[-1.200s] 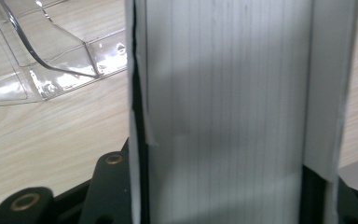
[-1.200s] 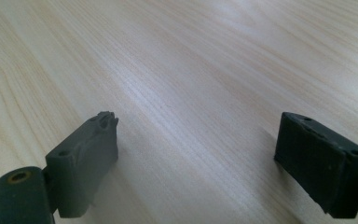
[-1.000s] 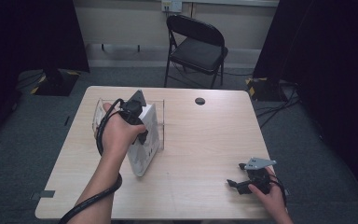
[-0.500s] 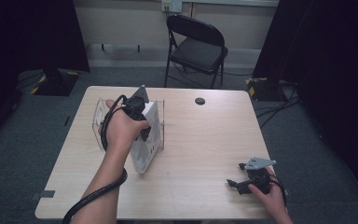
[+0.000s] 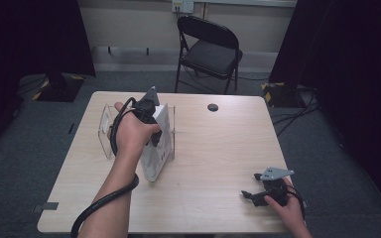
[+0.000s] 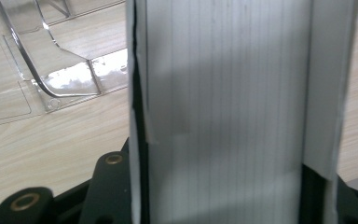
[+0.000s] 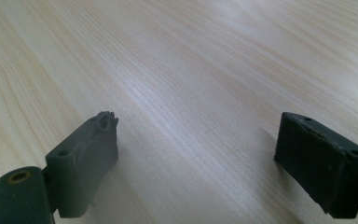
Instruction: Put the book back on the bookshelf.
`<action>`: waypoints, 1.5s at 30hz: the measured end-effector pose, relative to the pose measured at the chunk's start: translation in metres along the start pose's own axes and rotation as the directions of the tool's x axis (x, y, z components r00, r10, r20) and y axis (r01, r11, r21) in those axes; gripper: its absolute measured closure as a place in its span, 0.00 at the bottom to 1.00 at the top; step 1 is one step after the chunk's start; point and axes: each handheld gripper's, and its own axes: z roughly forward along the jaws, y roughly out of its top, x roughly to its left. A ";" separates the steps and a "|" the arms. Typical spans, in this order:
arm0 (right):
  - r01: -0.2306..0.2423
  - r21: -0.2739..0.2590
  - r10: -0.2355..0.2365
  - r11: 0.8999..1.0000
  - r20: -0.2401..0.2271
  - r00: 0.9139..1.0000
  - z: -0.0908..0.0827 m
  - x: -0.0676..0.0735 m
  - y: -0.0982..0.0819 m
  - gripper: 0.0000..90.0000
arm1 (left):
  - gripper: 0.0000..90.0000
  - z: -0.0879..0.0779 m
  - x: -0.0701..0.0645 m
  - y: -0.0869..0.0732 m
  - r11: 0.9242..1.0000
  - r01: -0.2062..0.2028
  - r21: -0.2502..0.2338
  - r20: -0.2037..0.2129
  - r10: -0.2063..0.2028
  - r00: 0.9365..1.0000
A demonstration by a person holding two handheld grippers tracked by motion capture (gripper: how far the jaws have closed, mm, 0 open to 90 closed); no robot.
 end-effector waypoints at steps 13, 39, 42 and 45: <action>-0.001 0.000 0.001 1.000 0.001 1.000 0.000 0.000 0.000 0.13 | 0.59 -0.002 0.004 0.004 1.000 0.025 -0.016 -0.006 -0.025 1.000; -0.001 0.001 0.001 1.000 0.000 1.000 0.000 0.000 0.000 0.13 | 0.59 0.002 0.004 0.021 0.999 0.047 -0.015 -0.013 -0.047 0.999; -0.001 0.000 0.001 1.000 0.000 1.000 0.000 0.000 0.000 0.13 | 0.59 0.003 0.003 0.023 0.998 0.055 -0.020 -0.013 -0.055 0.998; 0.000 0.001 0.000 1.000 0.000 1.000 0.000 0.000 0.000 0.13 | 0.59 0.003 0.005 0.025 0.998 0.067 -0.020 -0.011 -0.067 0.998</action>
